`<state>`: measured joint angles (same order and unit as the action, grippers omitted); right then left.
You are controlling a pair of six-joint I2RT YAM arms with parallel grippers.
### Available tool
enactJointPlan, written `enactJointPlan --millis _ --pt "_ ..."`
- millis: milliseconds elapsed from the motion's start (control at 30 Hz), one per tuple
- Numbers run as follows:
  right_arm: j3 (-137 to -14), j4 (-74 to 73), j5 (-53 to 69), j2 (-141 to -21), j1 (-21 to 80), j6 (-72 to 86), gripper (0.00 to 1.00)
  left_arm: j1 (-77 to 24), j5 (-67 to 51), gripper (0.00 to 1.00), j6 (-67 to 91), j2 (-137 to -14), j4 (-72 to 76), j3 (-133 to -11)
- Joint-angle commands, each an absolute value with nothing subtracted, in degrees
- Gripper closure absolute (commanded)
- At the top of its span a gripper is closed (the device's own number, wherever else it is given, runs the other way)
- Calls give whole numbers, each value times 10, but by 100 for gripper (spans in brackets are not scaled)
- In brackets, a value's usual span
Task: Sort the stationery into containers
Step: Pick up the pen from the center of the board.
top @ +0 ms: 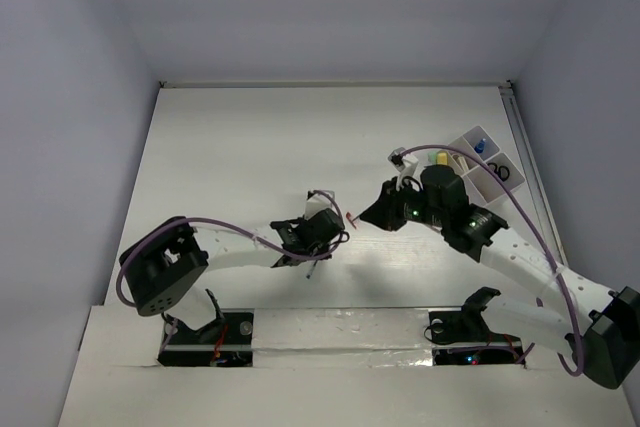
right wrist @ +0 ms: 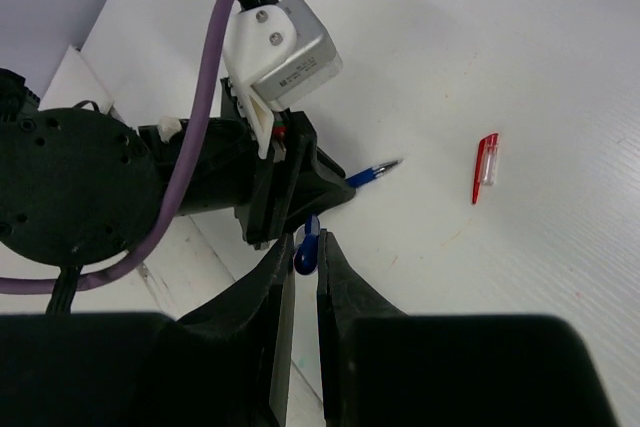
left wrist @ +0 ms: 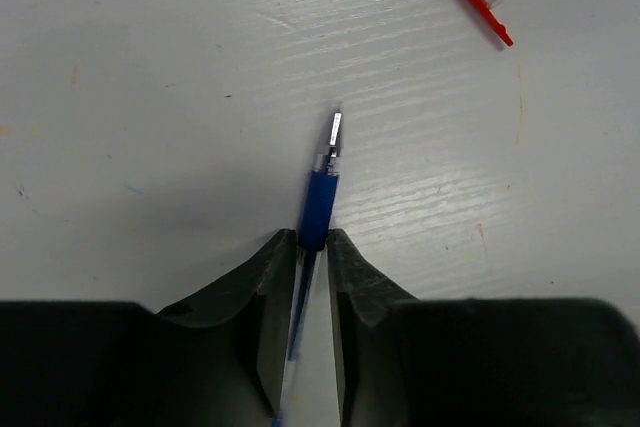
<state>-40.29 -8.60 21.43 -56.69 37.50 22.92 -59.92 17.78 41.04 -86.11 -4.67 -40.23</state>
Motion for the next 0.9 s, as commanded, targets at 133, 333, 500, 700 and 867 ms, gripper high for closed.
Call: enactJointPlan --millis 133,333,500,700,867 --pt "-394 -39 221 -557 372 233 100 -611 147 100 425 -918 -129 -381" --pt "-388 -32 228 -554 372 232 100 -611 180 100 413 -938 -130 -416" --pt "-367 -32 228 -546 360 225 100 -611 196 100 392 -881 -89 -424" --pt "-337 27 292 -549 320 247 100 -611 144 100 330 -726 -4 -387" --pt "-327 113 337 -552 301 294 100 -606 42 100 287 -664 30 -381"
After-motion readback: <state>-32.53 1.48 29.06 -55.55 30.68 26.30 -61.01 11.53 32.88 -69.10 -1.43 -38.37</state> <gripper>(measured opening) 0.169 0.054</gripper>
